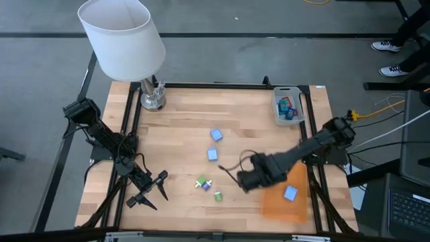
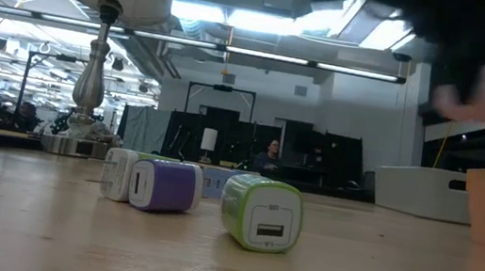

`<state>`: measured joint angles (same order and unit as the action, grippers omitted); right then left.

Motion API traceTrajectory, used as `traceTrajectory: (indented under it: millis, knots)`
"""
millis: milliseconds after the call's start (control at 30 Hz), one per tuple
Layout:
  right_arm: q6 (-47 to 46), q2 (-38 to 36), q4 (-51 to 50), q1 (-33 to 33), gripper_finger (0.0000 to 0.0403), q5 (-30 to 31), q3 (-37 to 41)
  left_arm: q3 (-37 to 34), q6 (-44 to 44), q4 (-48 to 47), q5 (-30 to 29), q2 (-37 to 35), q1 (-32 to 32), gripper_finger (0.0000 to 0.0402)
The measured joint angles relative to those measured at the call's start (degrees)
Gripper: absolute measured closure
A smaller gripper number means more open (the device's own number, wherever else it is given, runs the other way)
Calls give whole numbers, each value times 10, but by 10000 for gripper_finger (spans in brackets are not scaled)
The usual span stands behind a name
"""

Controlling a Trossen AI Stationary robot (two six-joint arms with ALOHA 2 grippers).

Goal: Pick & Place Office items
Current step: Put the pink charger adapter into the orange bin

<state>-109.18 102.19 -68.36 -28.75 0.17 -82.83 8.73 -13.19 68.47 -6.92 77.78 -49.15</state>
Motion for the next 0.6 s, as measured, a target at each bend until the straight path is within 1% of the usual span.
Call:
traceTrajectory:
  millis: [100,233,300,400,467,600]
  knots:
    - [-69,0,-16,-44,210,-21,0,0,-2,0,0,0,0,164]
    - [-169,0,-46,-99,210,-25,0,0,-6,1,1,0,0,164]
    - [-183,0,-46,-116,210,-29,0,0,-6,1,2,0,0,164]
    - [-186,2,-36,-120,210,-37,0,0,-6,2,2,0,0,164]
    - [-183,3,-39,-117,210,-18,0,0,-6,2,2,0,0,164]
    - [-178,3,-41,-115,210,46,0,0,-6,2,2,0,0,164]
